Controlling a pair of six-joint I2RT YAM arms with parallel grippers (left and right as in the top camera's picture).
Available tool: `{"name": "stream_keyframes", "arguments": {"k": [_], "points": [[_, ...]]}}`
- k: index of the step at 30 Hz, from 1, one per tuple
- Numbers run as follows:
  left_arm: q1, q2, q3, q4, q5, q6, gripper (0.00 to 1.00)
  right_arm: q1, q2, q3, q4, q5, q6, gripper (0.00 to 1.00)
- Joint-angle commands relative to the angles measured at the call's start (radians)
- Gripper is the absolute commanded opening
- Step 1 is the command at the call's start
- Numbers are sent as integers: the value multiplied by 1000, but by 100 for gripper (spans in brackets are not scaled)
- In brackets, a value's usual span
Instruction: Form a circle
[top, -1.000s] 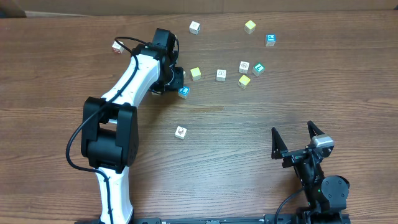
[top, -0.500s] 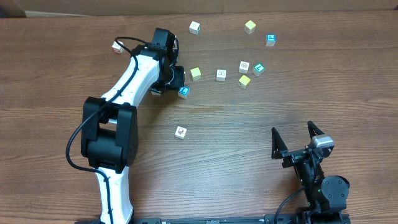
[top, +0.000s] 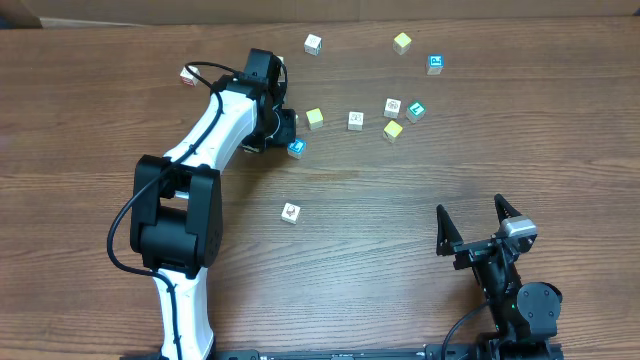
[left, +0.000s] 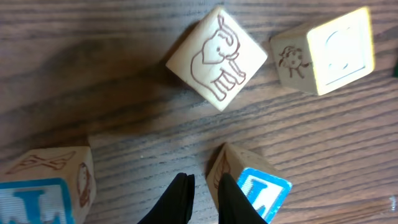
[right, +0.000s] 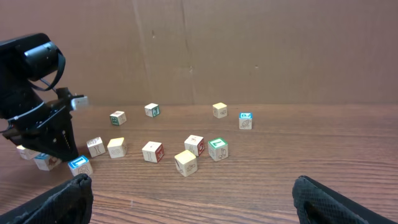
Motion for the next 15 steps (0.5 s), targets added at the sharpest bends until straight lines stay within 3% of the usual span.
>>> {"name": "stream_keyframes", "arguments": {"k": [1,10,15], "points": [[-5,5,-21,0,4,27,14,-2,-7,-10,5,6,3,100],[3,5,-13,11,21,38,14,-2,-7,-10,5,6,3,100],[23,5,-11,12,119,43,14,-2,-7,-10,5,6,3,100]]}}
